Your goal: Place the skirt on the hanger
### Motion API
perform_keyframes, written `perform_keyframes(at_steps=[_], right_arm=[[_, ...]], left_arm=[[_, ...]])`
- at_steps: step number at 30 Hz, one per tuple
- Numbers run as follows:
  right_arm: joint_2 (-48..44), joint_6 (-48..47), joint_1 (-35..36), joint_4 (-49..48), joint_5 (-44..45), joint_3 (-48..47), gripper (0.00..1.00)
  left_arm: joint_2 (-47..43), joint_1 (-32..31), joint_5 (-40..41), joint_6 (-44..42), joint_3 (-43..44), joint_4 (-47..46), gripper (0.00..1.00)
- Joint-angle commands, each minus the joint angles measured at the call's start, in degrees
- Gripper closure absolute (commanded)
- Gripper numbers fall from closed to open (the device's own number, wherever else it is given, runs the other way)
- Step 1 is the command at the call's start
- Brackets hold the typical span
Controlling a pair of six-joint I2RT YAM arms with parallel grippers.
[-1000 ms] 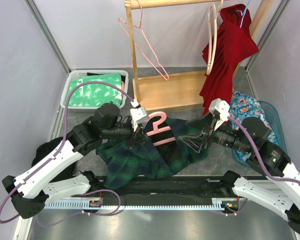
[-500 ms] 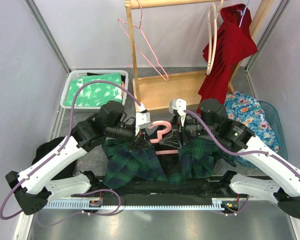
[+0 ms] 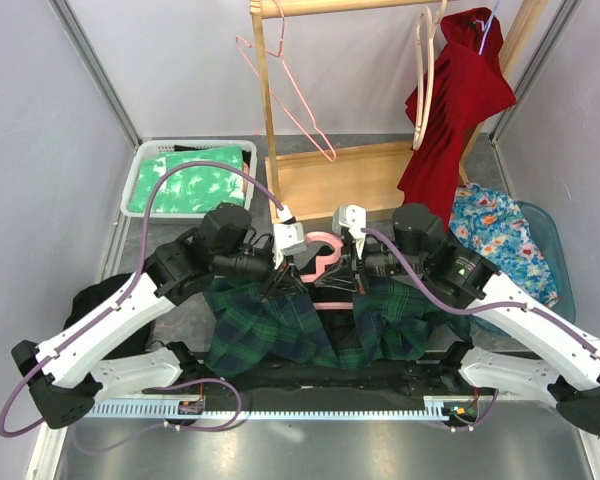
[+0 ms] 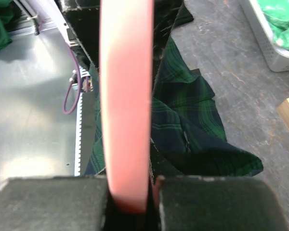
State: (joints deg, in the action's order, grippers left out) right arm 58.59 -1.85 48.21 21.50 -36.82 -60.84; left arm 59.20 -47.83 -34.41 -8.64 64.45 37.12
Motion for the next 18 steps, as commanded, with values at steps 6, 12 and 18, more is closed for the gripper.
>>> perform_keyframes(at_steps=[6, 12, 18], right_arm=[[-9.5, 1.6, 0.7, -0.8, 10.3, 2.4, 1.00], [-14.7, 1.1, 0.7, 2.4, 11.9, 0.1, 1.00], [-16.5, 1.0, 0.7, 4.1, 11.2, -2.1, 1.00]], left_arm=[[-7.2, 0.4, 28.1, 10.7, -2.4, -10.8, 0.30], [-14.7, 0.4, 33.8, 12.8, -8.0, -13.8, 0.22], [-16.5, 0.4, 32.6, 12.3, -7.1, -15.2, 0.21]])
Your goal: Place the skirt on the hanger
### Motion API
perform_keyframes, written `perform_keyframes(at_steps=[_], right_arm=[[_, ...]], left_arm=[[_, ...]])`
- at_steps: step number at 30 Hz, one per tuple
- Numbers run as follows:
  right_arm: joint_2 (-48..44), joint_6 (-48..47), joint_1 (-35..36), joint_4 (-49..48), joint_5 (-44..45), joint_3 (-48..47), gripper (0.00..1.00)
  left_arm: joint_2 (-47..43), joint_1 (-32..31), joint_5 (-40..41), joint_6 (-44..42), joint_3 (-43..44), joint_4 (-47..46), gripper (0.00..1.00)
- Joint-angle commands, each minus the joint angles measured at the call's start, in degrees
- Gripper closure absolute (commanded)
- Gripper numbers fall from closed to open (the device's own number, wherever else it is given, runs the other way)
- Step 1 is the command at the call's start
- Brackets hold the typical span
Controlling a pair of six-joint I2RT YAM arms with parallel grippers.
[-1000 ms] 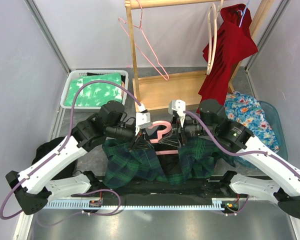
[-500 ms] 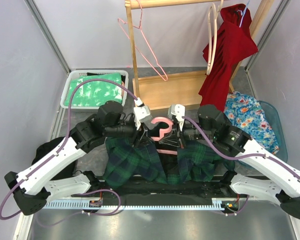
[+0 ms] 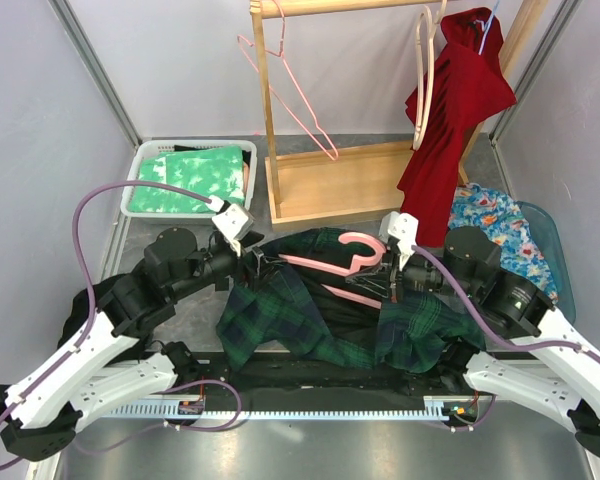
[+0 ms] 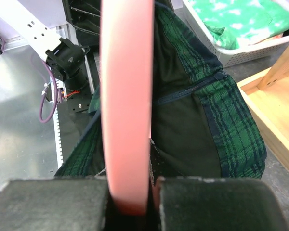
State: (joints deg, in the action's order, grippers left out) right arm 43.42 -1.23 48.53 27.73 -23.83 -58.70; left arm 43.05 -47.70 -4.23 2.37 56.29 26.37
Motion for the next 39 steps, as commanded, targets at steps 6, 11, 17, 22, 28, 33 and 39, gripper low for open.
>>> perform_keyframes(at_steps=[6, 11, 17, 22, 28, 33, 39], right_arm=[[1.3, 0.2, 0.3, -3.3, -4.4, -5.0, 1.00], [2.7, -0.2, 0.4, -4.7, -6.0, -6.8, 1.00], [2.9, -0.9, 0.3, -4.5, -6.6, -7.8, 1.00], [2.6, -1.0, 0.3, -4.7, -9.2, -6.9, 1.00], [4.0, -0.3, 0.3, -5.9, -10.7, -6.0, 1.00], [3.3, 0.5, 0.3, -5.8, -6.3, -5.1, 1.00], [0.1, 2.8, 0.3, -5.7, 0.7, -2.8, 0.60]], left_arm=[[4.2, 0.2, -15.8, -4.3, 7.7, -2.2, 0.20], [10.7, 0.2, -28.8, -6.7, 9.4, 3.8, 0.33], [11.8, 0.2, -36.6, -9.2, 8.6, 5.6, 0.39], [11.5, 0.2, -40.3, -10.4, 8.0, 5.1, 0.52], [14.1, 0.1, -40.7, -10.2, 8.5, 4.9, 0.98], [13.7, -1.0, -34.3, -10.2, 7.8, 4.9, 0.98], [9.9, -2.6, -30.1, -11.2, 7.0, 5.0, 0.98]])
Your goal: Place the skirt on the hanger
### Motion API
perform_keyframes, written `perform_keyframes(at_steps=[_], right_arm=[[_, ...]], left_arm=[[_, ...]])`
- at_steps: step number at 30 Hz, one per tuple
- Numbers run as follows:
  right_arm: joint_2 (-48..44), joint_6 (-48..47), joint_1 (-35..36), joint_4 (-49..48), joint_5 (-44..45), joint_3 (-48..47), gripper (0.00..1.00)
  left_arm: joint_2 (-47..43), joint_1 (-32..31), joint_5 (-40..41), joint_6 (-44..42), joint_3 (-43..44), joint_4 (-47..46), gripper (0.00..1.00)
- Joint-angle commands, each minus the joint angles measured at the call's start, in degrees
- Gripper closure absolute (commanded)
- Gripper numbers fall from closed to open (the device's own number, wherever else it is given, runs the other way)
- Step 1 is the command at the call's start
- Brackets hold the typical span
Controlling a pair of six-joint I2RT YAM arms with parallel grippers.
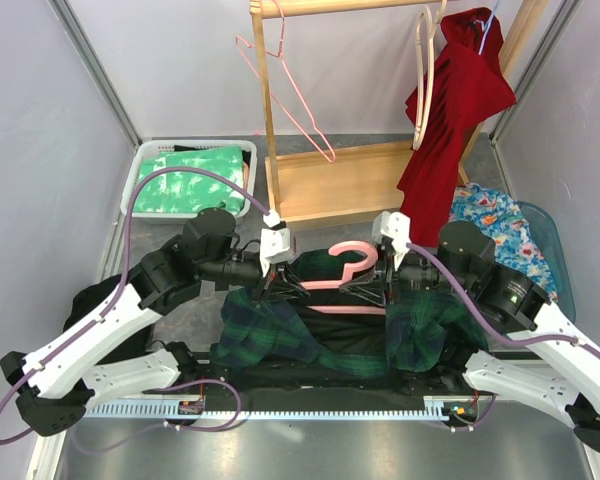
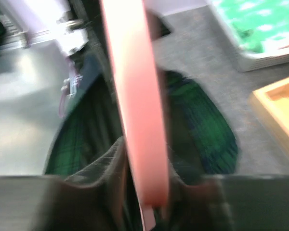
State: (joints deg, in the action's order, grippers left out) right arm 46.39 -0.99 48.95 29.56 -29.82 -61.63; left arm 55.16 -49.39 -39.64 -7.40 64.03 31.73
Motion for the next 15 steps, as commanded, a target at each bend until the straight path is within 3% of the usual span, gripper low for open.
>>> perform_keyframes(at_steps=[1, 4, 15], right_arm=[[-3.5, 2.8, 0.0, -7.5, 8.4, 0.6, 0.45], [-6.2, 4.7, 0.0, -7.2, 16.1, 1.7, 0.33], [-16.0, 10.0, -0.1, -0.6, 33.9, 7.2, 0.28]], left_arm=[[-2.5, -1.1, 5.7, -1.5, -0.9, -0.3, 0.98], [-3.6, -1.6, 7.8, -1.7, -0.8, 0.4, 0.98], [-4.7, -2.6, 16.2, -2.4, 1.5, 3.6, 0.98]])
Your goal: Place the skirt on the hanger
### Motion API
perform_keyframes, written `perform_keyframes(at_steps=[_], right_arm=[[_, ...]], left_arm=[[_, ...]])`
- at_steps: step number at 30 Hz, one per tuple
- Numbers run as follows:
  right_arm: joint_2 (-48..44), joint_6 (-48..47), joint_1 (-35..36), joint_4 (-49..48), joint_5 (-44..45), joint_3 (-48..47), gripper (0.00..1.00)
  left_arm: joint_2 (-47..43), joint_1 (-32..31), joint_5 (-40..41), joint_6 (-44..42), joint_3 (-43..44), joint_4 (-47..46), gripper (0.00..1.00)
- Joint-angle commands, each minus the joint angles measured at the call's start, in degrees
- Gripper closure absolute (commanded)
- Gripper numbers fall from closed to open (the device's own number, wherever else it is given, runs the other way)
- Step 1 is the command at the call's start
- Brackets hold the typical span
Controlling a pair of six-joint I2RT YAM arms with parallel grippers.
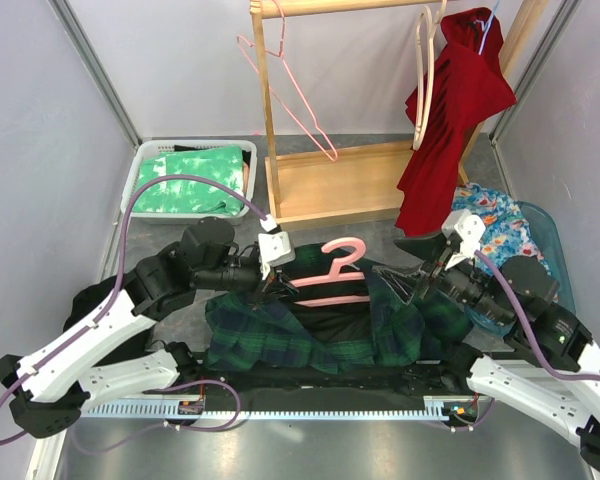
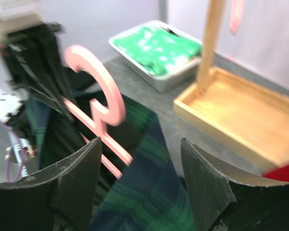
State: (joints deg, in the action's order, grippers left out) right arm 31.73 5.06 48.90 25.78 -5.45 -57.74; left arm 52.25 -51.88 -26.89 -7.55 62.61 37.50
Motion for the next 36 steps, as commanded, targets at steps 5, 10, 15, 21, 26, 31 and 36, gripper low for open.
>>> perform_keyframes(at_steps=[5, 10, 15, 21, 26, 31, 36], right_arm=[[-6.3, 11.6, 0.0, 3.5, 18.0, 11.7, 0.29], [-7.1, 17.9, 0.1, 6.7, 27.2, 14.4, 0.26], [-3.3, 22.3, 0.0, 10.1, 36.9, 12.7, 0.30], [-0.4, 25.8, 0.0, 14.1, 45.0, 10.7, 0.48], [-0.9, 26.9, 0.0, 16.6, 46.8, 9.5, 0.55], [-3.3, 21.1, 0.0, 12.1, 39.3, 5.9, 0.38], [-4.1, 11.8, 0.0, 5.1, 24.8, 1.0, 0.35]], left_arm=[[-2.5, -0.2, 4.8, -2.2, 3.9, -2.0, 0.98], [-3.5, -0.2, 4.5, -2.1, 4.1, -2.0, 0.98], [-5.4, -0.2, 4.5, -2.0, 4.9, -2.0, 0.98], [-7.6, -0.2, 4.4, -2.3, 6.2, -0.9, 0.98], [-8.3, -0.2, 4.6, -2.5, 6.4, -0.7, 0.98], [-7.1, -0.2, 4.4, -2.5, 6.6, -0.7, 0.98], [-5.4, -0.2, 4.2, -2.6, 7.3, -0.8, 0.98]])
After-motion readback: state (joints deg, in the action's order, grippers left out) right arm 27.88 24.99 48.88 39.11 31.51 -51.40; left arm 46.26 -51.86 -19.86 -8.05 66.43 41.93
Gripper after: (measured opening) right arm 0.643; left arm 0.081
